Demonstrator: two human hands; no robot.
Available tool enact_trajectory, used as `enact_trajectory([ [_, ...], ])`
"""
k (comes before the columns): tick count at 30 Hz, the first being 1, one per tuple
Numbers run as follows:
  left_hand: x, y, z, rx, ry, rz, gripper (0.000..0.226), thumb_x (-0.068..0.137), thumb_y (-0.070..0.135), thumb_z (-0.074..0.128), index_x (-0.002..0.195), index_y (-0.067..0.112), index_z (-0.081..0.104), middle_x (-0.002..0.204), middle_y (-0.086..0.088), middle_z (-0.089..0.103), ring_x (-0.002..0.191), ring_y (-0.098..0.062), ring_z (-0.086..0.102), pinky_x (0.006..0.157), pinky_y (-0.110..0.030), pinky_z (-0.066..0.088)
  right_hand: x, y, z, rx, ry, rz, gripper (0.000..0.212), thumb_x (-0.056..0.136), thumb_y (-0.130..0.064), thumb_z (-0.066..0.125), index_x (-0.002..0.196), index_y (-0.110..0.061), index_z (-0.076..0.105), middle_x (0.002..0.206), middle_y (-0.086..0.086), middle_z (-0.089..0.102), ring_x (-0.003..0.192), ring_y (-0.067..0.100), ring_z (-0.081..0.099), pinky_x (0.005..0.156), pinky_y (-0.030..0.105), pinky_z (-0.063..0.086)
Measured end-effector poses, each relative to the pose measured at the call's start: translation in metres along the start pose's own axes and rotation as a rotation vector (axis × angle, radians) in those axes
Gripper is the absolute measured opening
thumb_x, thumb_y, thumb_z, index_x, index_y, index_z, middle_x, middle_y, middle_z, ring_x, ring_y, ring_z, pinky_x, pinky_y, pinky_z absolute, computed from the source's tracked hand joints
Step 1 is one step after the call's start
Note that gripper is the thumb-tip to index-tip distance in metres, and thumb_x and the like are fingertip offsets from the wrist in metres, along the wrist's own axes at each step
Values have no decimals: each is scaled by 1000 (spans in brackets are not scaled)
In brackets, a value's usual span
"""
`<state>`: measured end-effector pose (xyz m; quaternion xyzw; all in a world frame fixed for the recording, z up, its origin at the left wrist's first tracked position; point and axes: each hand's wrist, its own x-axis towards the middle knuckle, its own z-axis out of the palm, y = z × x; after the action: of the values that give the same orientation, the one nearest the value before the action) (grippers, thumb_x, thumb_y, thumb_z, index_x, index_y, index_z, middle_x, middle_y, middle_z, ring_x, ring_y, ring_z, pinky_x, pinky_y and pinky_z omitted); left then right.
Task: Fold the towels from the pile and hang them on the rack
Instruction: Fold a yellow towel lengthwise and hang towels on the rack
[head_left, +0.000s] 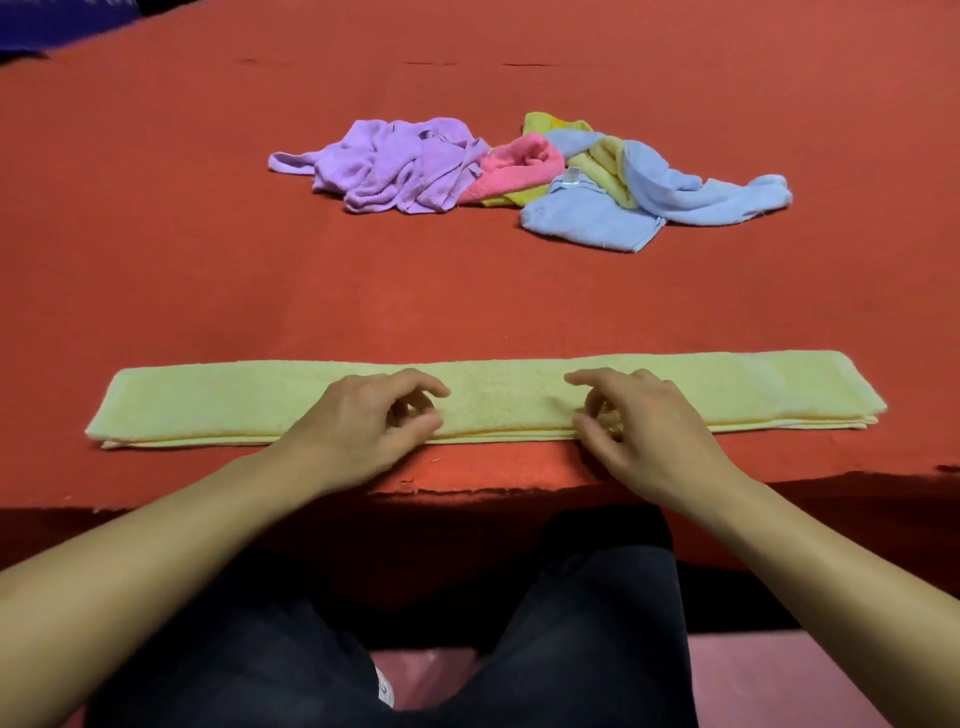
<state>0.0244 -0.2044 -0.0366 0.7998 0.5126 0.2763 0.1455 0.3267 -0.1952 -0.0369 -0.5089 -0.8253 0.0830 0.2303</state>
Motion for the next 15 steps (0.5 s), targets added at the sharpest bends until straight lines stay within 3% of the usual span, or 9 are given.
enact_trajectory([
  [3,10,3,-4,57,90,22,22,95,36,55,112,28,65,96,26,62,87,6,54,83,-13,40,13,-20,5,35,70,-37,30,93,-31,57,122,-26,62,93,-14,64,87,15,51,81,36,44],
  [5,18,-4,-6,194,12,26,41,94,50,37,124,32,59,127,19,58,117,-5,50,103,-30,39,27,-35,14,-18,80,-80,34,92,-36,48,120,-24,65,104,-6,66,94,22,54,84,39,47],
  [7,18,-15,-9,370,-154,-84,63,90,64,17,144,40,38,156,13,31,145,-15,26,117,-41,21,41,-44,26,-91,9,-85,46,92,-43,38,127,-23,61,123,1,63,112,29,55,95,45,46],
  [8,15,-22,-10,451,-255,-156,70,87,70,9,150,43,22,162,13,14,150,-15,10,120,-45,11,46,-48,31,-123,-76,-72,53,93,-48,33,135,-24,55,135,3,56,124,31,50,103,48,42],
  [11,3,-38,-10,537,-441,-277,76,83,77,-2,151,46,-9,162,12,-14,150,-15,-13,120,-52,-7,50,-50,49,-209,-341,-17,68,92,-61,10,155,-35,17,163,-2,18,151,27,12,121,49,11],
  [13,2,-39,-10,532,-448,-278,76,82,77,-3,151,46,-12,162,9,-17,150,-15,-14,119,-54,-9,48,-46,53,-245,-423,-9,69,91,-64,2,155,-38,1,165,-6,4,152,22,-1,122,48,-1],
  [15,3,-37,-11,530,-442,-276,75,84,76,0,151,45,-11,163,8,-15,150,-16,-13,119,-55,-8,50,-46,51,-255,-460,-1,66,94,-62,6,155,-39,-2,165,-6,0,152,21,-5,122,49,-4],
])
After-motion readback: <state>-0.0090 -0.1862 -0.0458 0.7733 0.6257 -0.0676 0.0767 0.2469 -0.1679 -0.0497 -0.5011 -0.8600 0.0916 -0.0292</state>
